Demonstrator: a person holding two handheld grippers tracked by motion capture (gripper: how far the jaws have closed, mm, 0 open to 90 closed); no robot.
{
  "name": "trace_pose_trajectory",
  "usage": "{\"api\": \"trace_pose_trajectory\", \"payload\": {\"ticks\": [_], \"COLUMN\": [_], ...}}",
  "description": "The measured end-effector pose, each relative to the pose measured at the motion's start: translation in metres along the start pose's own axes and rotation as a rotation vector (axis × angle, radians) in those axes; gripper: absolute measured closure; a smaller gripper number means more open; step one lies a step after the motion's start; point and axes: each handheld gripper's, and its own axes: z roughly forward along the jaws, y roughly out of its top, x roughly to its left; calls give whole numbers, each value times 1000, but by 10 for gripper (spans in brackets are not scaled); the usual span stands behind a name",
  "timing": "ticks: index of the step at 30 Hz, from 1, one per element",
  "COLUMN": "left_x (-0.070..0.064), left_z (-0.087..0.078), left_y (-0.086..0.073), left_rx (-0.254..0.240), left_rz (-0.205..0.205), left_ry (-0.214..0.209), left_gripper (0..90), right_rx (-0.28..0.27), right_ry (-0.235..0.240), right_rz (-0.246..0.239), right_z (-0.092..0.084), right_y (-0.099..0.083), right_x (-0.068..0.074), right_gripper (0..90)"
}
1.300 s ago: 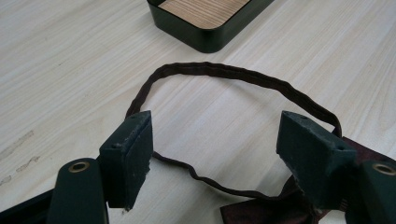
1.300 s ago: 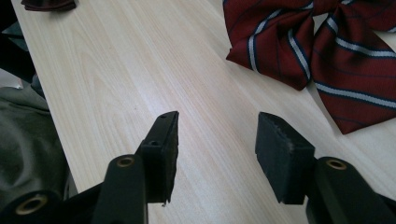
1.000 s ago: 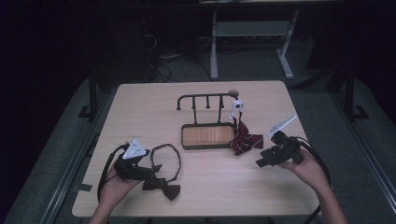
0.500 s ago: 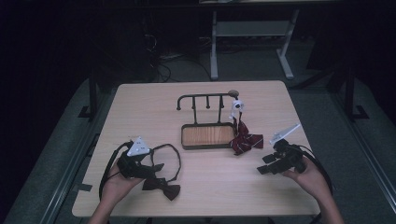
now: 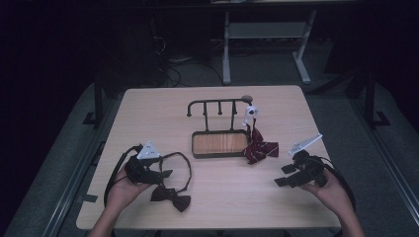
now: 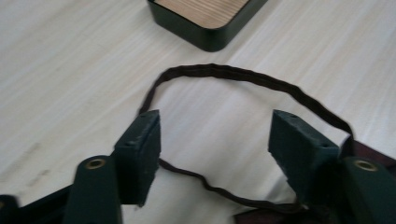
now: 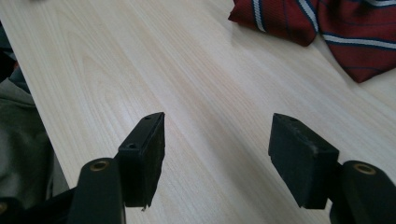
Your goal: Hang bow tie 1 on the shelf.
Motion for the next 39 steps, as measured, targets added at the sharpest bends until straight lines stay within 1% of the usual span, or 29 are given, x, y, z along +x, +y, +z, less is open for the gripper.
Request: {"api": "trace_pose_trajectory", "payload": {"ticks": [2, 3, 4, 7, 8, 9, 10, 11, 12, 13, 14, 15, 19, 21, 23, 24, 25, 26, 27, 29, 32, 34, 35, 39], "left_x": [3, 4, 6, 11, 11, 16, 19, 22, 22, 26, 26, 31, 38, 42, 45, 45, 49, 51, 52, 55, 56, 58, 58, 58], "left_z": [0, 1, 1, 5, 5, 9, 11, 13, 13, 17, 17, 22, 31, 35, 39, 39, 44, 45, 46, 48, 51, 54, 55, 58], "left_y": [3, 4, 6, 10, 10, 13, 15, 17, 17, 19, 19, 22, 25, 25, 23, 23, 21, 20, 19, 18, 17, 16, 15, 14], "left_rx": [11, 20, 31, 58, 58, 86, 97, 105, 105, 122, 122, 147, 178, 186, 209, 209, 233, 244, 237, 241, 257, 276, 284, 290], "left_rz": [6, 13, 15, 15, 15, 6, -2, 3, 3, -14, -14, -12, -24, -42, -41, -41, -50, -57, -76, -87, -96, -89, -89, -99], "left_ry": [0, 10, 11, 3, 3, 1, -4, -4, -4, -13, -13, -12, -4, -5, 1, 1, 1, 2, -1, -9, -25, -22, -27, -34], "left_gripper": [407, 413, 424, 467, 500, 523, 531, 536, 546, 555, 557, 563, 584, 598, 602, 607, 607, 616, 633, 642, 665, 687, 696, 745], "right_rx": [-1, -2, -3, -11, -11, -20, -20, -22, -25, -24, -24, -23, -27, -28, -27, -27, -27, -26, -27, -26, -30, -32, -31, -41], "right_ry": [-3, -2, 1, -4, -4, -6, -11, -10, -11, -10, -10, -7, -7, -7, -10, -10, -9, -9, -10, -13, -15, -16, -18, -21], "right_rz": [3, 4, 8, 11, 11, 3, 5, 5, 5, 6, 6, 6, 3, 3, -1, -1, 0, 0, -2, -9, -14, -15, -15, -19], "right_z": [0, 0, -1, -2, -2, -2, -2, -2, -2, -2, -2, -2, -3, -4, -3, -3, -3, -3, -3, -3, -4, -4, -4, -5], "right_y": [-2, -3, -4, -7, -7, -8, -9, -9, -10, -10, -10, -11, -10, -10, -9, -9, -9, -9, -9, -9, -9, -8, -8, -8], "right_x": [0, 0, 0, 2, 2, 1, 0, 0, -1, -1, -1, -1, 0, 1, 1, 1, 1, 1, 2, 2, 3, 3, 4, 5], "right_gripper": [362, 362, 362, 363, 363, 363, 363, 362, 363, 363, 363, 363, 363, 363, 363, 363, 362, 362, 363, 363, 363, 363, 363, 364]}}
